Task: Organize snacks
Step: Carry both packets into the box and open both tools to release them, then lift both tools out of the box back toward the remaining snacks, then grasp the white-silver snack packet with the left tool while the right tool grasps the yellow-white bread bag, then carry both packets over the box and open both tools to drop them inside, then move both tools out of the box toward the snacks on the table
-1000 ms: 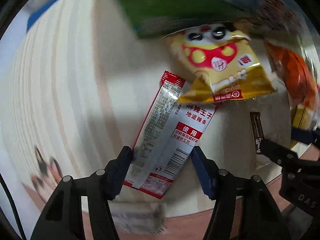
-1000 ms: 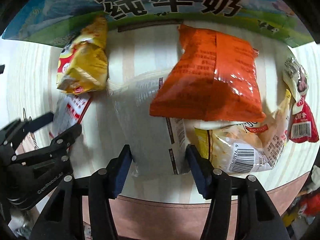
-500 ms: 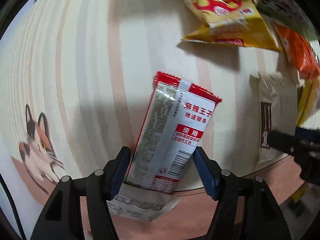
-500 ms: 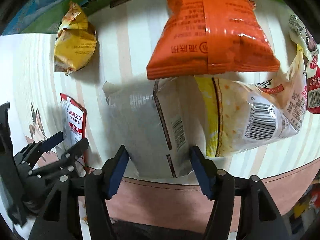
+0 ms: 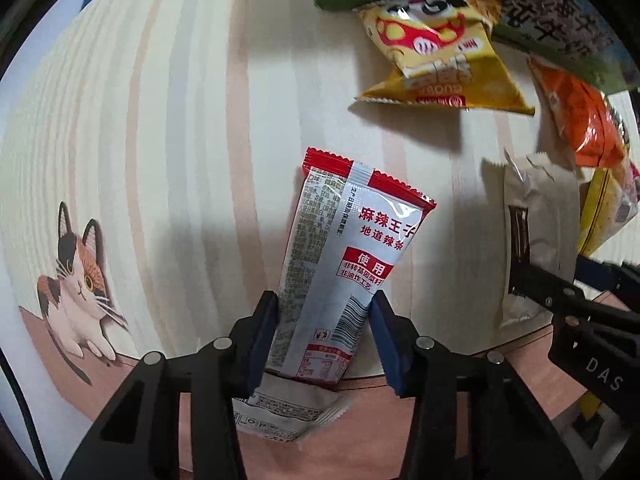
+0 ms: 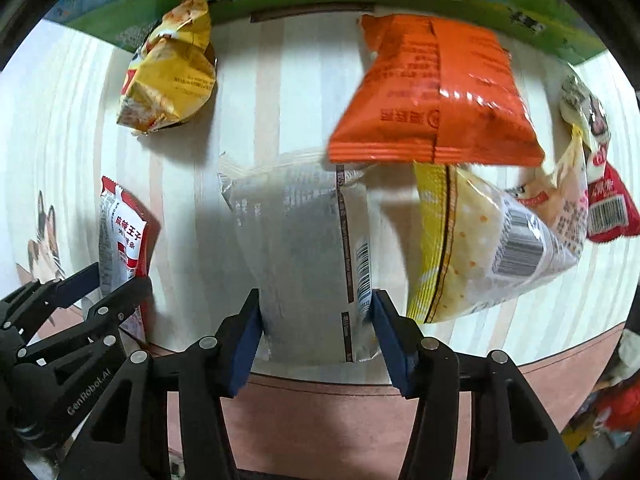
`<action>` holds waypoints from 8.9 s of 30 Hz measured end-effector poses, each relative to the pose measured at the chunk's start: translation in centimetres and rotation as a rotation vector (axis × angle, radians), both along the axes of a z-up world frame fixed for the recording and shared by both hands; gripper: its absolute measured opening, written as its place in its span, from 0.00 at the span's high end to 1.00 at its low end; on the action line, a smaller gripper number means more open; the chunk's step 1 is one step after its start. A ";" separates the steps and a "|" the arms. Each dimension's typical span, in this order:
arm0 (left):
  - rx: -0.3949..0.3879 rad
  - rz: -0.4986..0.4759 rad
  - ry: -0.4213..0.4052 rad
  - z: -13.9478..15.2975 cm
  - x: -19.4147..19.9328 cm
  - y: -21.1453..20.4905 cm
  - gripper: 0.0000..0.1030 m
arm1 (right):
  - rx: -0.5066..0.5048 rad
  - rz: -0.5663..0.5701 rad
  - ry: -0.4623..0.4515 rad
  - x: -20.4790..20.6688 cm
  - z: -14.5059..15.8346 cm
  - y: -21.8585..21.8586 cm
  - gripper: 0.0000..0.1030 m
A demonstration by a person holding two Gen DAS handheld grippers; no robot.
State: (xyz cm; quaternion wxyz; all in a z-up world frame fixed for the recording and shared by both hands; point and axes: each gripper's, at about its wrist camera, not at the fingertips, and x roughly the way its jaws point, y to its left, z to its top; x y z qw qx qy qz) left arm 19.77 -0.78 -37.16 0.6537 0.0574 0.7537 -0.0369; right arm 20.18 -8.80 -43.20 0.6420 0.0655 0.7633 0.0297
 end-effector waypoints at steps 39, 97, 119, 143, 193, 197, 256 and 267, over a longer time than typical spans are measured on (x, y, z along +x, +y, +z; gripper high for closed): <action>-0.299 0.148 -0.240 21.5 17.7 -2.7 0.58 | 0.219 -0.177 -0.391 11.3 22.7 -15.4 0.45; -0.157 0.104 -0.346 19.8 15.2 -3.3 0.19 | 0.026 -0.129 -0.380 13.5 22.0 -13.6 0.09; -0.143 0.419 -0.076 5.4 2.4 0.6 0.19 | 0.368 -0.859 -0.008 -2.8 1.9 -19.3 0.21; -0.178 0.855 0.111 1.4 -9.3 15.1 0.20 | -0.014 0.080 0.037 -3.2 2.1 2.3 0.47; -0.052 0.216 0.021 -1.1 -2.7 0.9 0.32 | 0.014 -0.116 0.109 -5.9 0.1 -10.5 0.42; -0.028 0.181 -0.013 -0.9 -2.6 0.4 0.32 | 0.009 -0.116 0.061 -6.5 0.6 -11.3 0.49; -0.299 0.027 -0.005 10.5 33.0 -13.9 0.11 | 0.026 -0.122 -0.224 28.9 14.2 -22.7 0.17; -0.263 0.025 -0.085 12.2 32.0 -13.1 0.11 | -0.039 -0.086 -0.258 28.2 16.3 -21.5 0.12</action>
